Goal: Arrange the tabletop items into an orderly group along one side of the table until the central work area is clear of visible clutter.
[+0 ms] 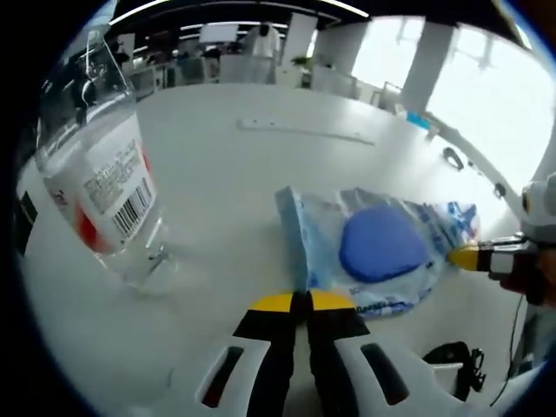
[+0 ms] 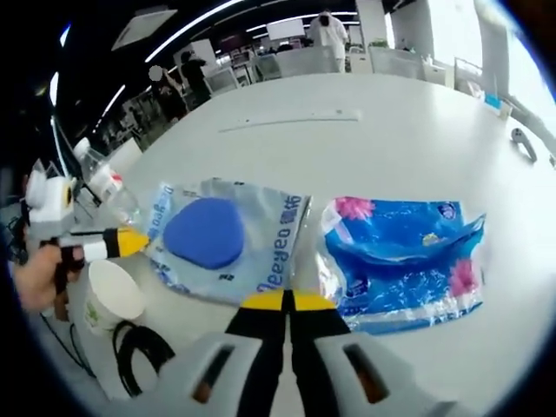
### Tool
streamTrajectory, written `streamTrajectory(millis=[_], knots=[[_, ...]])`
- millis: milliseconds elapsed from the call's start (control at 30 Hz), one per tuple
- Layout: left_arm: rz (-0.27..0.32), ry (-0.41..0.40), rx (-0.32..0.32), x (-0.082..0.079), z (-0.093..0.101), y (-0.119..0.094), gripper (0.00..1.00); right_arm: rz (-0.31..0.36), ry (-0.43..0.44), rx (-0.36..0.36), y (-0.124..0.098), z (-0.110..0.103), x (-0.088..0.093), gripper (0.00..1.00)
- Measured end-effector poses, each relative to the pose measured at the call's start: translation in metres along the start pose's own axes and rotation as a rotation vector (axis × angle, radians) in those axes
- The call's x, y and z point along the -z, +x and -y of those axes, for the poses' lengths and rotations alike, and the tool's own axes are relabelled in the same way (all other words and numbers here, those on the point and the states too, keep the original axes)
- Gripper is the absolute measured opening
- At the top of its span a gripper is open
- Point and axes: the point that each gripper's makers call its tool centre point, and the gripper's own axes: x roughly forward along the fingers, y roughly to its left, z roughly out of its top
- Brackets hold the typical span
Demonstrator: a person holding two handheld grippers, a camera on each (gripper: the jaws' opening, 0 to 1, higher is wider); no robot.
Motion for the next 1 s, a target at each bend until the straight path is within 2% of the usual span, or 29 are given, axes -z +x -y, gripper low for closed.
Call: streamTrajectory(millis=[100,367,533,633,700,733,767,800,833,867,967,1000], knots=[[0.007,0.03,-0.011,0.001,0.001,0.0,0.0,0.002,-0.001,0.004,0.0,0.0,0.0,0.0],[0.008,0.025,-0.014,0.001,0.001,-0.001,0.0,0.007,-0.004,0.005,0.001,0.001,0.0,0.0],[0.004,0.037,-0.02,0.001,0.002,0.0,0.0,0.017,0.024,0.006,0.0,0.002,0.001,0.0],[0.011,-0.014,-0.013,0.001,0.001,0.0,0.0,0.045,0.022,0.009,-0.001,0.002,0.001,0.0],[0.011,0.004,-0.008,0.001,0.001,0.0,0.01,0.06,0.015,0.002,-0.001,0.002,0.0,0.0],[0.009,0.04,-0.019,0.0,0.0,-0.002,0.02,0.064,0.03,-0.01,-0.003,0.0,0.0,0.01],[0.023,0.05,-0.024,-0.003,0.001,-0.002,0.02,0.065,0.035,-0.015,-0.004,0.0,0.0,0.02],[0.07,0.02,-0.016,-0.01,0.004,-0.004,0.03,0.089,0.039,-0.014,-0.008,-0.001,-0.004,0.04],[0.111,-0.028,-0.019,-0.017,0.003,-0.004,0.06,0.103,0.039,-0.012,-0.01,-0.002,-0.007,0.06],[0.122,-0.036,-0.013,-0.02,0.004,-0.006,0.1,0.137,0.01,-0.024,-0.013,-0.006,-0.014,0.09],[0.177,-0.037,-0.02,-0.032,0.003,-0.012,0.33,0.132,-0.04,-0.026,-0.021,-0.016,-0.015,0.17],[0.177,-0.038,-0.014,-0.033,0.004,-0.014,0.4,0.131,-0.034,-0.027,-0.022,-0.018,-0.015,0.19]])
